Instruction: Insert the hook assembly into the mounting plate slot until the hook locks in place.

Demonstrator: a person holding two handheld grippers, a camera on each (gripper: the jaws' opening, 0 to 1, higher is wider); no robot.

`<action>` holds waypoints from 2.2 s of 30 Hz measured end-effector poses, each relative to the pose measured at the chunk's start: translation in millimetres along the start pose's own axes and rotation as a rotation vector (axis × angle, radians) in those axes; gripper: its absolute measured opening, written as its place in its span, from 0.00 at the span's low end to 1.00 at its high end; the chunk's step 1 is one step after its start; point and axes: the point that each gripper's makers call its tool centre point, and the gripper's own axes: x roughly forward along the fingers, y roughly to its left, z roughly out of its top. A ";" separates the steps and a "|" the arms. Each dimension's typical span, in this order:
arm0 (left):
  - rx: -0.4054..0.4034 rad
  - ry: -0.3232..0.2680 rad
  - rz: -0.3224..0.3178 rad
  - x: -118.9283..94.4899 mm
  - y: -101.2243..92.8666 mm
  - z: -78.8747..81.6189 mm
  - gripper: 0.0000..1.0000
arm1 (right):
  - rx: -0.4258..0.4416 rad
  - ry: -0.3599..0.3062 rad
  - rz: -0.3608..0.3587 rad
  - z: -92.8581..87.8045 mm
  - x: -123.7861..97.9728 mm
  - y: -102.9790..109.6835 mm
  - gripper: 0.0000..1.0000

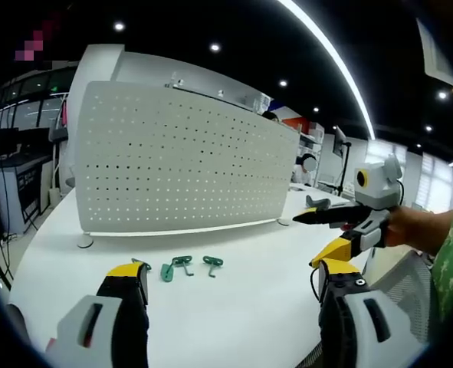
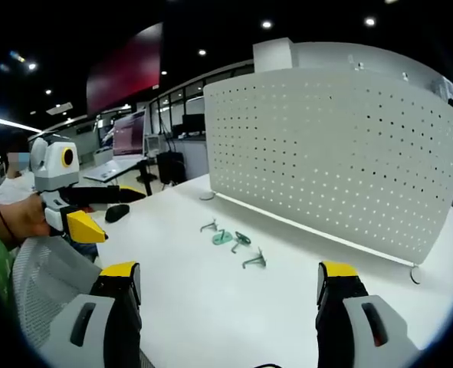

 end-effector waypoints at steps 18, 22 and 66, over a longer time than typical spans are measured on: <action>0.001 -0.004 0.031 -0.6 9.1 0.3 0.94 | -0.007 0.010 0.043 2.1 16.1 1.4 0.98; 0.014 -0.002 0.031 0.4 8.7 0.0 0.94 | -0.001 0.014 0.047 0.0 13.4 -0.7 0.97; 0.049 -0.050 0.057 -2.4 12.8 7.3 0.94 | 0.018 -0.032 0.014 17.2 3.0 3.5 0.94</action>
